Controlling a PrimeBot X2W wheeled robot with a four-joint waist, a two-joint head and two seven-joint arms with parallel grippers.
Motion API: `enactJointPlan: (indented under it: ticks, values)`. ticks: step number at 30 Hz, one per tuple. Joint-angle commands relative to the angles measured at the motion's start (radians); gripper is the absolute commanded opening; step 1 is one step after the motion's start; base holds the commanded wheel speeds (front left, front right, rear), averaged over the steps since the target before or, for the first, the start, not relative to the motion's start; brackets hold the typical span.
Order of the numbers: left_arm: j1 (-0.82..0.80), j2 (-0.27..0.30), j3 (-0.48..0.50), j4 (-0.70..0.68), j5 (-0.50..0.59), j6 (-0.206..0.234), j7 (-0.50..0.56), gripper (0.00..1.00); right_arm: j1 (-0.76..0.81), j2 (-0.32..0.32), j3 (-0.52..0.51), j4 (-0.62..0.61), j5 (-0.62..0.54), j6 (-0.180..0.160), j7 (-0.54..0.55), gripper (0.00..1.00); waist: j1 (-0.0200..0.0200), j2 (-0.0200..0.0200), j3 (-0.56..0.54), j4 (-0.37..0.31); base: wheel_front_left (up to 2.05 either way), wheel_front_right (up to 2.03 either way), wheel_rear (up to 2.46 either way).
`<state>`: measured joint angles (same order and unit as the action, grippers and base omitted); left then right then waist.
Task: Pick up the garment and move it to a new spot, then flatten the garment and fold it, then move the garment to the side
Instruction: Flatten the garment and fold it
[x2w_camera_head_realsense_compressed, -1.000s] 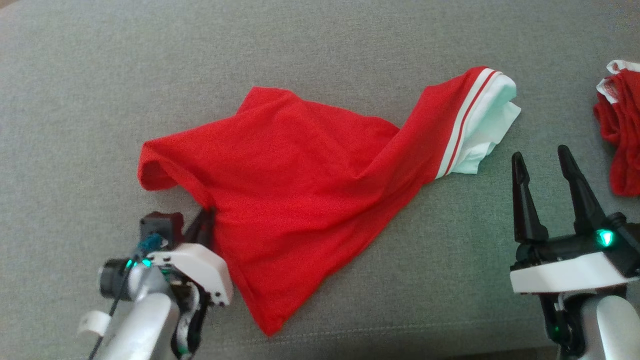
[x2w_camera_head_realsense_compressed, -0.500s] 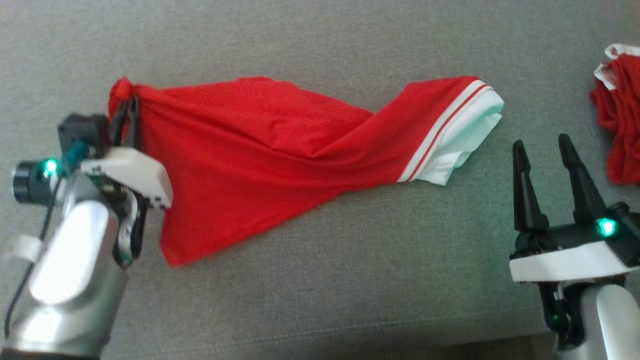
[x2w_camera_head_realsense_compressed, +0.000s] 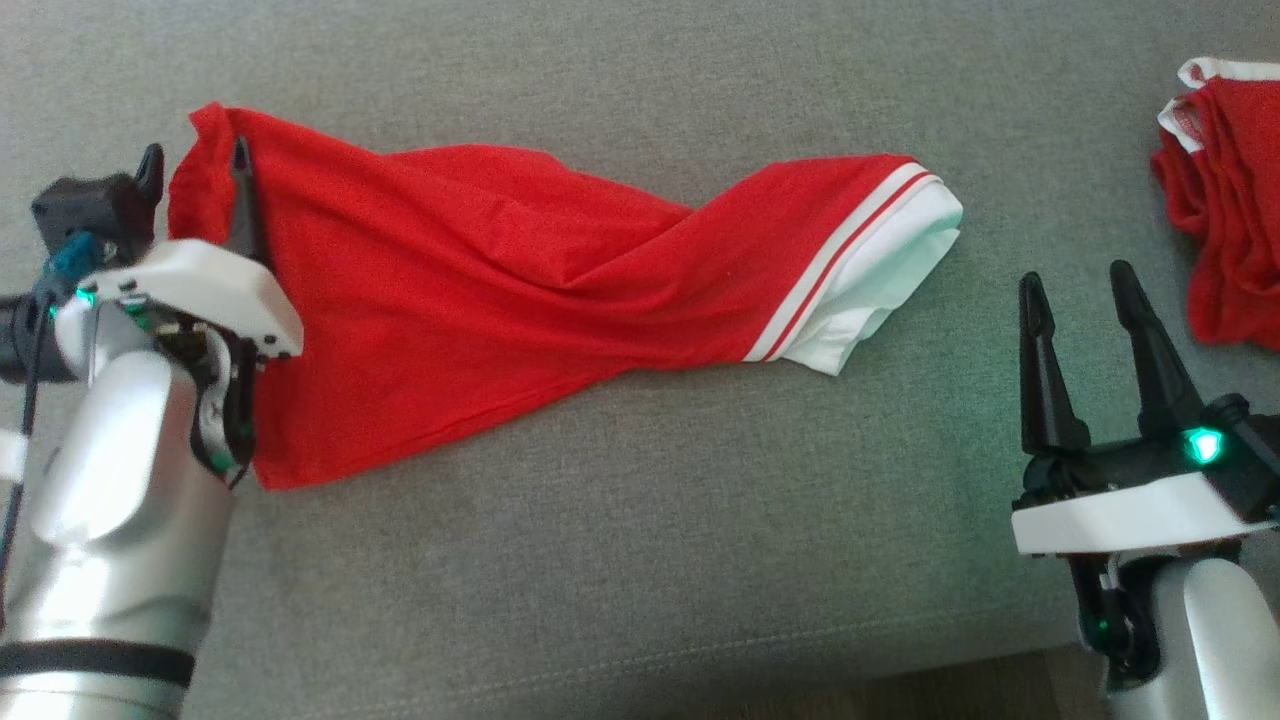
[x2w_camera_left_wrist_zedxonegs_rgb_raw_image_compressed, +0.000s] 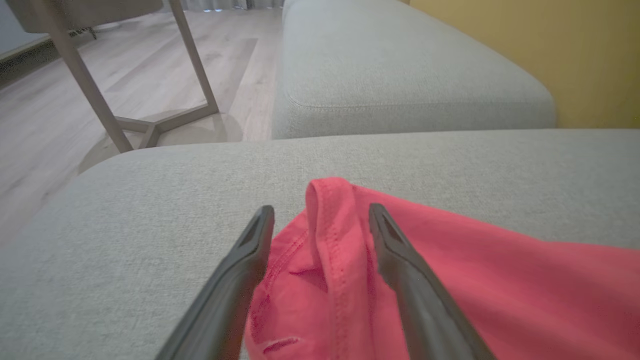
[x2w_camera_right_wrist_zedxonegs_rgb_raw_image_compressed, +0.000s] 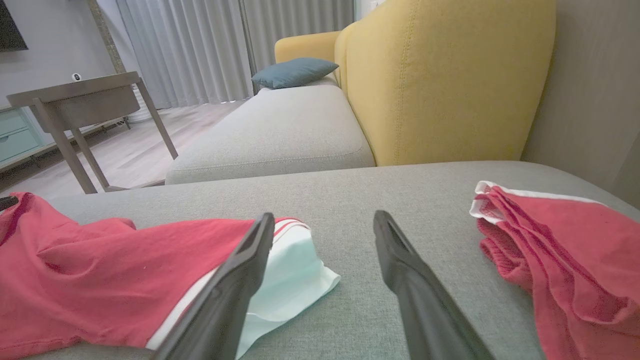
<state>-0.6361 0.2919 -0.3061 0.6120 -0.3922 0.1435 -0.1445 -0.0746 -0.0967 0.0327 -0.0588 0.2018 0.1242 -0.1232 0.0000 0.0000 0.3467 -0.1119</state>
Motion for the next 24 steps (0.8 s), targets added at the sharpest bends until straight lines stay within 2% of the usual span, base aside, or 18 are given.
enactJointPlan:
  ticks: [1,6,12,19,24]
  values:
    - [-0.005,0.029,0.046,-0.029,-0.005,0.012,-0.029,1.00,-0.015,-0.002,0.019,-0.033,-0.009,0.007,-0.005,1.00,0.0000,0.0000,-0.008,0.005,0.00,0.00,0.00]
    - [0.087,0.000,0.077,-0.105,-0.014,0.056,-0.099,1.00,-0.009,-0.012,0.014,-0.043,-0.032,0.007,0.006,1.00,0.0000,0.0000,-0.038,0.031,0.00,0.00,0.00]
    - [0.251,-0.014,0.096,-0.301,0.036,0.120,-0.116,1.00,0.006,-0.021,0.015,-0.061,-0.055,0.007,0.033,1.00,0.0000,0.0000,-0.086,0.063,0.00,0.00,0.00]
    - [0.477,-0.033,0.073,-0.522,0.103,0.159,-0.117,1.00,0.046,-0.023,0.020,-0.072,-0.063,0.007,0.066,1.00,0.0000,0.0000,-0.152,0.083,0.00,0.00,0.00]
    - [0.561,-0.041,0.050,-0.580,0.115,0.175,-0.117,1.00,0.079,-0.021,0.017,-0.081,-0.062,0.007,0.078,1.00,0.0000,0.0000,-0.180,0.091,0.00,0.00,0.00]
